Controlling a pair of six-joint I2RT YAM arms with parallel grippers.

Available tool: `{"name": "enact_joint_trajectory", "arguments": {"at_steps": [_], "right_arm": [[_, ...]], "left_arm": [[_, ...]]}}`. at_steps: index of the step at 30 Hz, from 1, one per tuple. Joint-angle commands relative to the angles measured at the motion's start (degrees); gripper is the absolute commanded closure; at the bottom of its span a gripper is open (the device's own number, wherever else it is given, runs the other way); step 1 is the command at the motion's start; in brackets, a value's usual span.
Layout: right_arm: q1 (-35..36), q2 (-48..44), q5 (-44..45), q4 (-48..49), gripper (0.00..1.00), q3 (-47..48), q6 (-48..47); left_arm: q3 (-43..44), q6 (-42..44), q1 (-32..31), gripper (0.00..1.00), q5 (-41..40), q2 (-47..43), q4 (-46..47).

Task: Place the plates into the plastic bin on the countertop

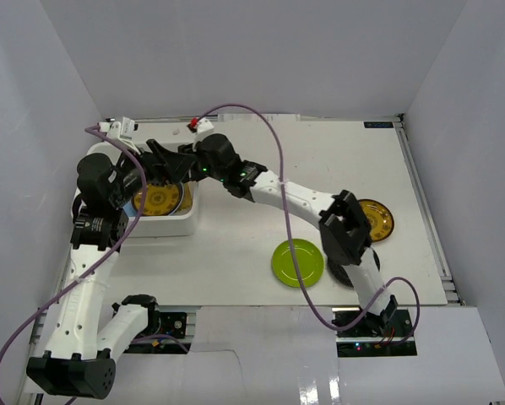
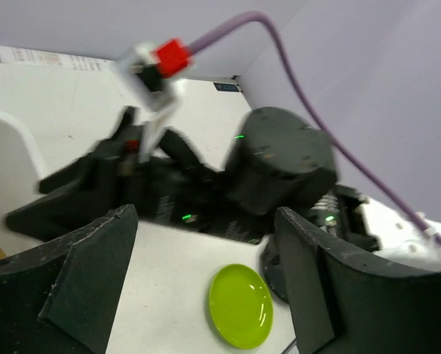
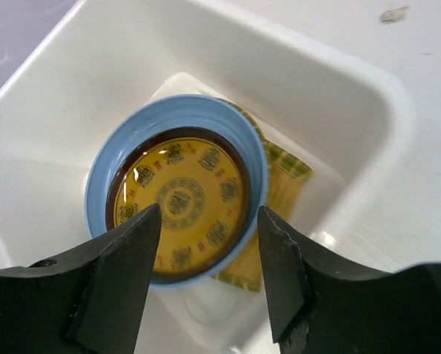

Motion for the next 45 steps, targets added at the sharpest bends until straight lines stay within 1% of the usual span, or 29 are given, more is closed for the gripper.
{"name": "enact_joint_trajectory", "arguments": {"at_steps": [1, 2, 3, 4, 5, 6, 7, 8, 9, 10, 11, 12, 13, 14, 15, 16, 17, 18, 19, 20, 22, 26, 27, 28, 33, 35, 36, 41, 45], "right_arm": [[-4.79, -16.01, 2.1, 7.24, 0.41, -15.51, 2.5], [-6.21, -22.39, 2.19, 8.11, 0.43, -20.48, 3.47], [-7.87, -25.85, 1.93, 9.25, 0.45, -25.75, 4.53], [-11.63, -29.1, 1.49, 11.44, 0.52, -36.5, 6.19], [-13.67, -36.1, 0.96, 11.99, 0.56, -41.74, 7.08], [-16.04, -39.91, 0.87, 11.99, 0.61, -46.67, 7.87], [-20.33, -43.43, 1.04, 12.08, 0.7, -51.5, 8.23], [-22.63, -50.51, 2.79, 11.9, 0.74, -60.25, 8.23], [-25.27, -54.06, 3.5, 11.29, 0.8, -64.08, 8.84], [-31.47, -57.23, 3.33, 10.5, 0.83, -67.6, 9.54], [-34.84, -63.09, 2.03, 9.02, 0.84, -73.47, 10.33], [-38.44, -65.85, 1.66, 7.96, 0.85, -75.87, 10.6], [-45.35, -68.14, 1.4, 6.82, 0.86, -77.9, 10.43], [-48.38, -72.16, 1.31, 4.19, 0.86, -79.66, 10.17], [-51.97, -74.12, 0.87, 2.86, 0.83, -82.64, 9.55], [-58.71, -75.7, 0.26, 2.15, 0.79, -84.06, 9.2], [-61.3, -78.76, -1.92, 1.36, 0.74, -85.46, 9.11], [-66.2, -80.01, -3.16, 1.36, 0.63, -88.0, 8.93], [-68.25, -81.07, -3.96, 1.36, 0.6, -88.98, 8.85], [-69.84, -82.47, -3.96, 1.18, 0.58, -89.69, 8.76], [-73.96, -83.1, -3.96, 0.91, 0.54, -91.62, 9.63], [-78.99, -81.09, -9.13, 1.53, 0.5, -94.09, 12.62], [-79.78, -80.38, -9.85, 2.23, 0.41, -94.35, 12.88], [-79.87, -79.68, -10.55, 2.32, 0.36, -94.35, 12.89], [-80.49, -75.99, -10.12, 3.02, 0.33, -94.88, 13.24], [-80.84, -74.49, -11.16, 4.43, 0.3, -95.67, 14.29], [-80.84, -73.88, -11.52, 5.04, 0.29, -96.02, 14.73], [-80.93, -68.34, -14.42, 9.43, 0.3, -97.25, 16.58], [-80.93, -65.0, -15.56, 13.04, 0.33, -98.66, 18.33]], "left_arm": [[-0.94, -1.07, -0.34, 0.15, 3.79, -1.35, 0.31], [-1.03, -1.77, -0.69, 0.23, 5.62, -1.08, 0.49], [-1.29, -3.43, -1.04, 0.27, 6.51, -0.99, 1.01], [-2.16, -4.58, -1.83, 0.29, 7.22, -0.91, 1.45], [-2.87, -5.81, -4.62, 0.31, 7.57, -0.99, 2.15], [-3.83, -7.56, -7.09, 0.35, 7.05, -1.08, 3.2], [-5.58, -7.93, -9.9, 0.37, 5.66, -0.47, 4.95], [-6.04, -7.85, -17.15, 0.37, 3.38, 0.49, 5.14], [-6.47, -6.98, -21.31, 0.38, -2.04, 1.72, 5.06], [-6.74, -6.45, -25.01, 0.37, -4.79, 3.47, 5.06], [-7.09, -6.0, -32.18, 0.37, -7.51, 7.41, 4.97], [-7.18, -5.57, -35.21, 0.37, -12.59, 9.53, 4.88], [-7.1, -5.13, -37.59, 0.36, -14.9, 11.56, 4.36], [-7.44, -4.95, -41.27, 0.36, -17.36, 14.8, 3.92], [-7.79, -4.86, -42.87, 0.35, -22.17, 16.13, 3.48], [-8.06, -4.86, -44.02, 0.32, -24.31, 17.19, 3.21], [-8.58, -4.86, -45.85, 0.3, -25.98, 18.42, 2.78], [-8.76, -4.77, -46.57, 0.25, -27.48, 20.96, 2.08], [-8.85, -4.68, -47.01, 0.15, -27.75, 22.55, 1.55], [-8.77, -4.33, -48.15, 0.12, -27.84, 24.04, 0.93], [-9.2, -4.15, -49.03, 0.11, -28.28, 28.26, -0.04], [-12.1, -5.47, -49.91, 0.12, -27.85, 32.49, 2.33], [-13.32, -5.65, -49.92, 0.13, -27.67, 33.63, 3.9], [-13.77, -5.74, -49.83, 0.14, -27.41, 34.25, 4.7], [-16.67, -8.19, -49.83, 0.19, -22.75, 37.67, 12.25], [-16.76, -8.64, -49.83, 0.21, -21.26, 40.12, 13.31], [-16.76, -9.07, -49.91, 0.22, -20.82, 40.84, 14.62], [-16.5, -9.34, -49.83, 0.3, -20.81, 43.21, 16.48], [-15.71, -9.43, -49.91, 0.37, -20.02, 44.53, 17.19]]}}
